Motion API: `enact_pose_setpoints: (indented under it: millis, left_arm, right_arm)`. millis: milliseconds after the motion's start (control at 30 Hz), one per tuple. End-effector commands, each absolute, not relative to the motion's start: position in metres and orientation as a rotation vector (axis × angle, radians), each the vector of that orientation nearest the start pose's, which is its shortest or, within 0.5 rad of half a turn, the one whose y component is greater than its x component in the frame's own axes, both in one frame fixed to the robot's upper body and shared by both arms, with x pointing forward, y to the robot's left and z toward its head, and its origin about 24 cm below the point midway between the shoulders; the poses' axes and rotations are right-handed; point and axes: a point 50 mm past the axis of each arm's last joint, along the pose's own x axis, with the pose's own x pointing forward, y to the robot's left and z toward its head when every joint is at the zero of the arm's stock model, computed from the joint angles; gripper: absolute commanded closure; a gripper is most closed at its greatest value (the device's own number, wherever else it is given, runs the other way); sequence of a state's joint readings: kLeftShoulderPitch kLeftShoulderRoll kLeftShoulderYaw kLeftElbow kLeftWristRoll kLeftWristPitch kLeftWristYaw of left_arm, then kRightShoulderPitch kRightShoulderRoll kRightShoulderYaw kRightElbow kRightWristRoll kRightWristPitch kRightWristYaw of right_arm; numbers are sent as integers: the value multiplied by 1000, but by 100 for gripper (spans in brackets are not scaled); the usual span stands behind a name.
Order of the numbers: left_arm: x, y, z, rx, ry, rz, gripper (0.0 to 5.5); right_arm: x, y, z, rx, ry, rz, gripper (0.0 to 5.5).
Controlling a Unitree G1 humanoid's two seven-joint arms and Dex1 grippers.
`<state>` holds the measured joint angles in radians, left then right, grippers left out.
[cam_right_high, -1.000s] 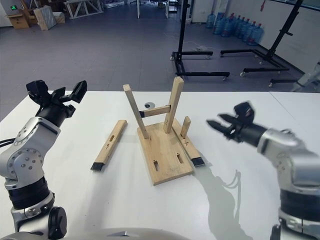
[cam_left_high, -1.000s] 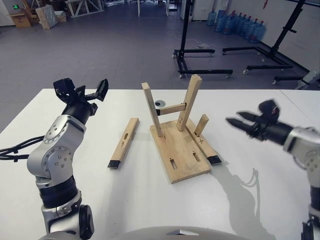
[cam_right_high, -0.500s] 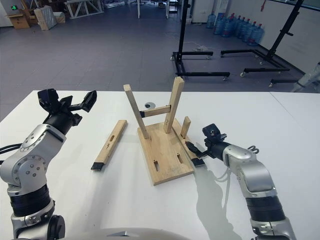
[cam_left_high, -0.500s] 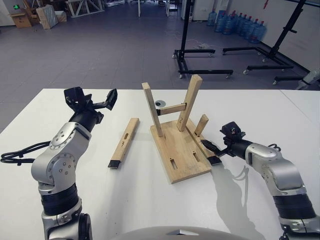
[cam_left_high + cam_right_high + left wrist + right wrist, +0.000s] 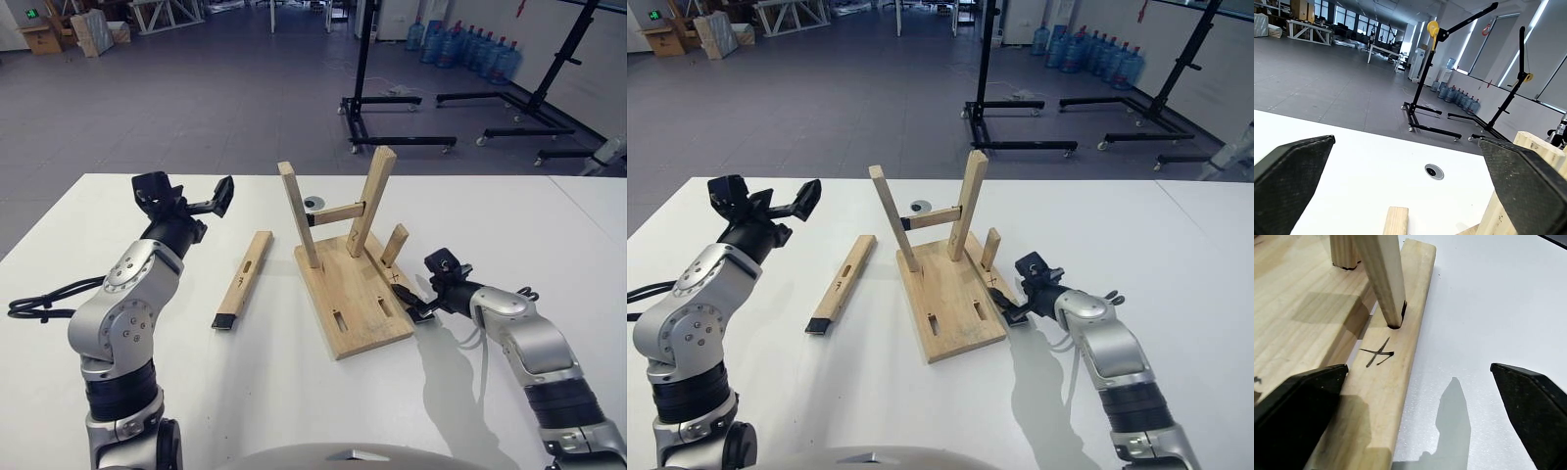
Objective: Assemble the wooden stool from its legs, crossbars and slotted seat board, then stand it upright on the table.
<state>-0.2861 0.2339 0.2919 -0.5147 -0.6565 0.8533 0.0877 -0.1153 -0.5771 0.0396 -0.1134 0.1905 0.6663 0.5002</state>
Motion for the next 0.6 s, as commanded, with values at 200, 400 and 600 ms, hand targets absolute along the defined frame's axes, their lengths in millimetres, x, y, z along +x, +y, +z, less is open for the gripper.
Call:
enact_pose_setpoints:
  millis: [200,400,600]
  left_arm:
    - [266,182,169,-272,8,-151,10]
    - [267,181,169,-271,5,-155,10]
    - [268,182,170,-273,-3,-144,10]
  right_arm:
    - [246,-222,32,-342,684,426,12]
    - [240,-214,22,-265,749,396,109]
    - [242,-211,23,-128,822,364,217]
